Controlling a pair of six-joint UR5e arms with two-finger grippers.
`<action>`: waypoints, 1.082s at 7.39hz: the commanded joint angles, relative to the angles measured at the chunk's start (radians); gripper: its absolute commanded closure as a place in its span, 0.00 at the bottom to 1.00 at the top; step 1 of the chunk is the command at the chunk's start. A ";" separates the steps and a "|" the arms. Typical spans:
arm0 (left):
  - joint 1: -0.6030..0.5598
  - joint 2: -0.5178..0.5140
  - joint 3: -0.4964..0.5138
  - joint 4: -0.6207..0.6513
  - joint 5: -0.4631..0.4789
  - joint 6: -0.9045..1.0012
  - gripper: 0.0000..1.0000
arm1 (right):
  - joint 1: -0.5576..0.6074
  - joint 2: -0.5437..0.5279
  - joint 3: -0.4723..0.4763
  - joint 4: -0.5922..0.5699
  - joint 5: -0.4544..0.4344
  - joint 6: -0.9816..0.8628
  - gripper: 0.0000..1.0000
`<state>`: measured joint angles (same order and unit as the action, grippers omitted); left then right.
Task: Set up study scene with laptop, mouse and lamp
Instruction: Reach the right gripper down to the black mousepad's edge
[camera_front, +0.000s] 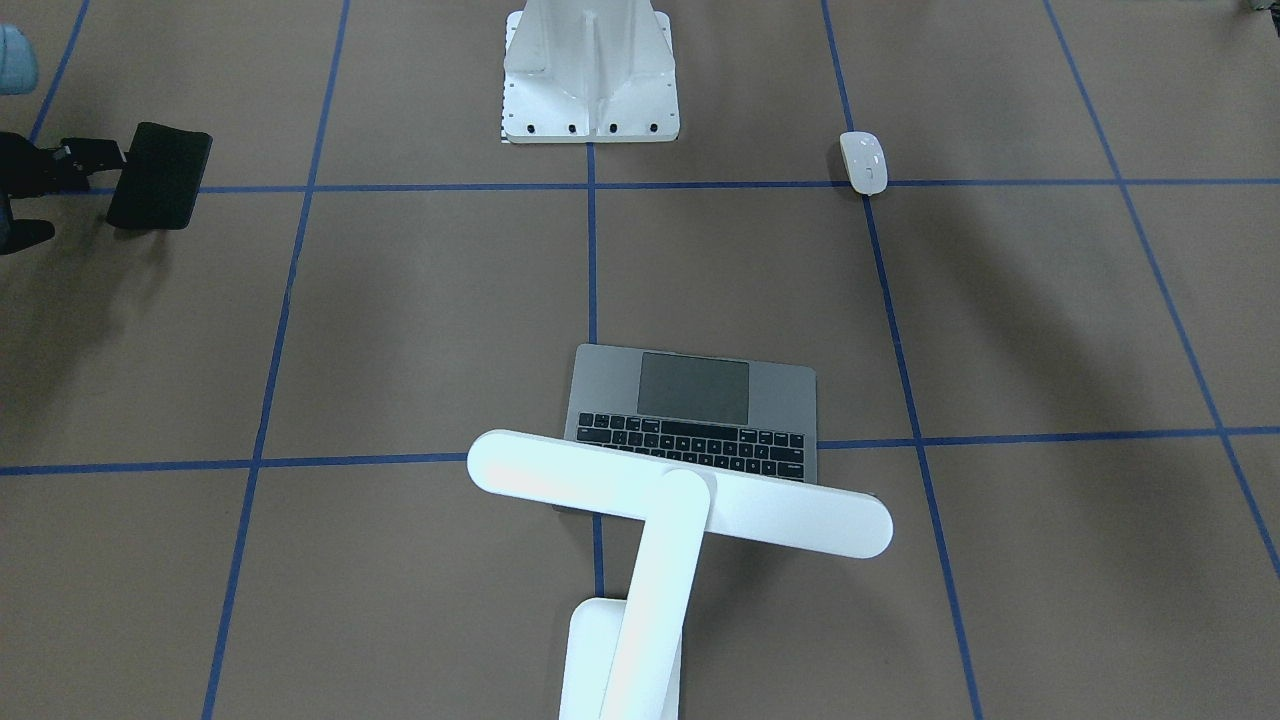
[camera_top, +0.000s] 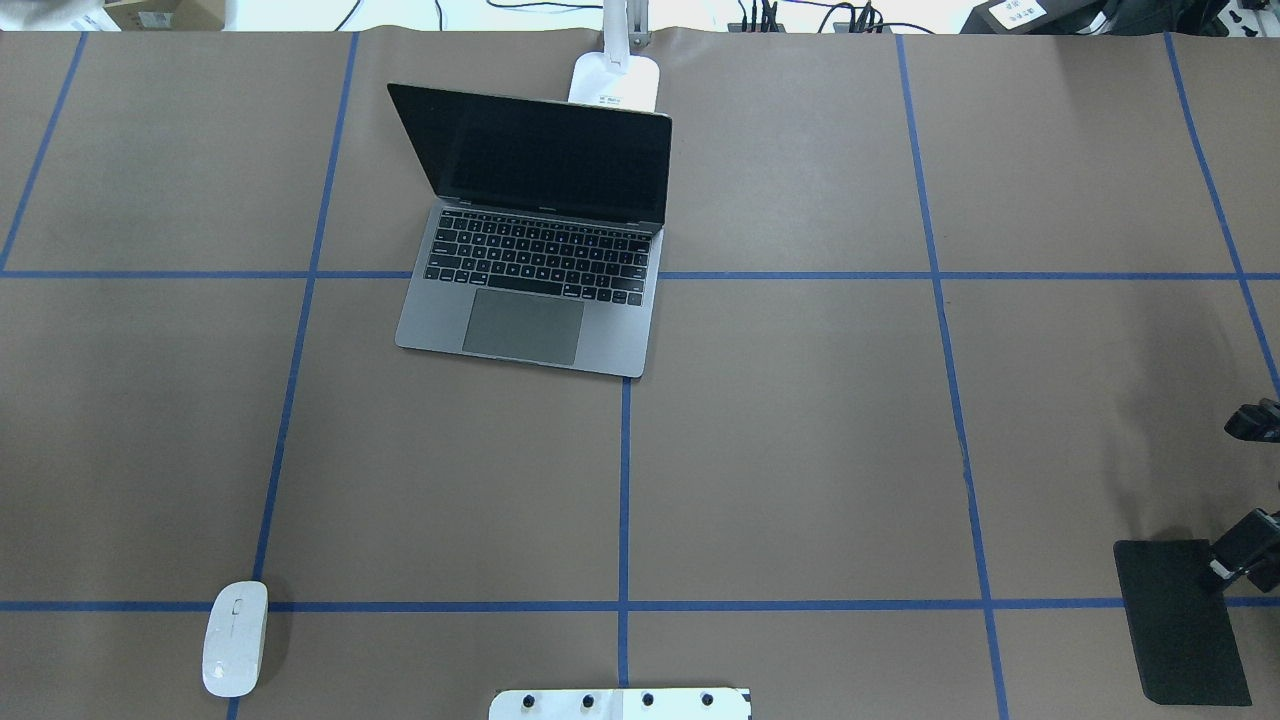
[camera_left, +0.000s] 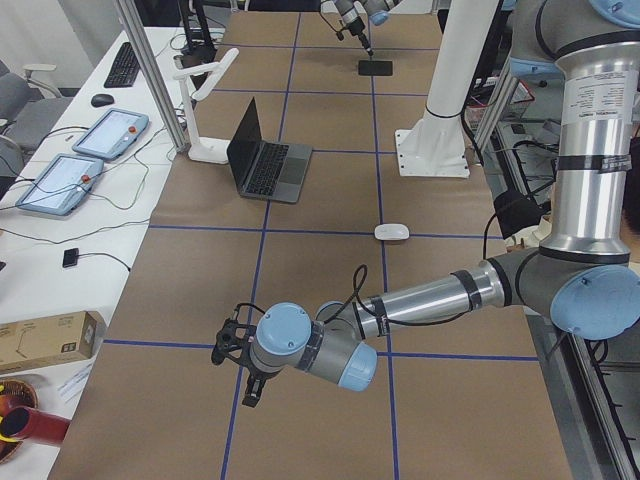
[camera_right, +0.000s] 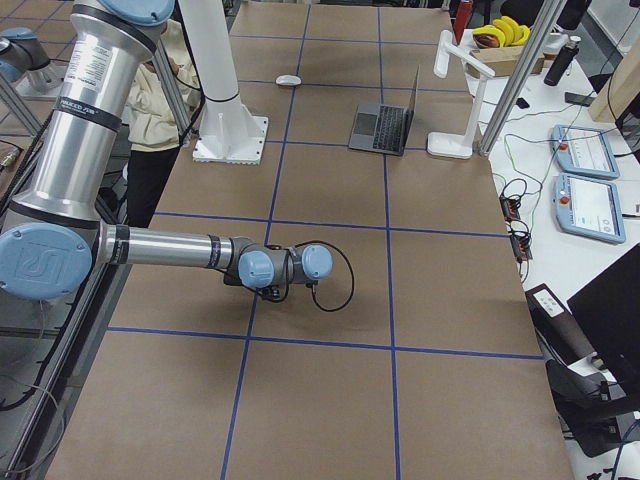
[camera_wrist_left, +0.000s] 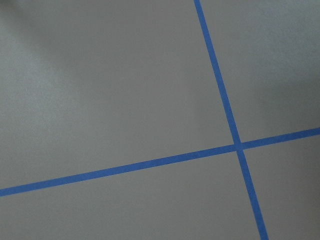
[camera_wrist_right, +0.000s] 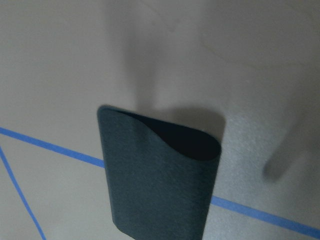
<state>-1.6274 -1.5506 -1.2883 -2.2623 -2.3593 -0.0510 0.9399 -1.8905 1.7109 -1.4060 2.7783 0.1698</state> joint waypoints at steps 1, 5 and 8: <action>-0.002 -0.005 0.000 0.018 0.000 0.005 0.00 | -0.047 0.005 -0.004 0.024 -0.029 0.007 0.01; -0.017 -0.009 -0.002 0.052 0.000 0.045 0.00 | -0.081 0.028 -0.002 0.027 -0.046 0.065 0.20; -0.019 -0.009 -0.002 0.052 0.000 0.046 0.00 | -0.076 0.022 0.007 0.028 -0.046 0.071 1.00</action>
<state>-1.6456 -1.5600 -1.2901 -2.2106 -2.3593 -0.0053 0.8621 -1.8665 1.7140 -1.3788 2.7336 0.2390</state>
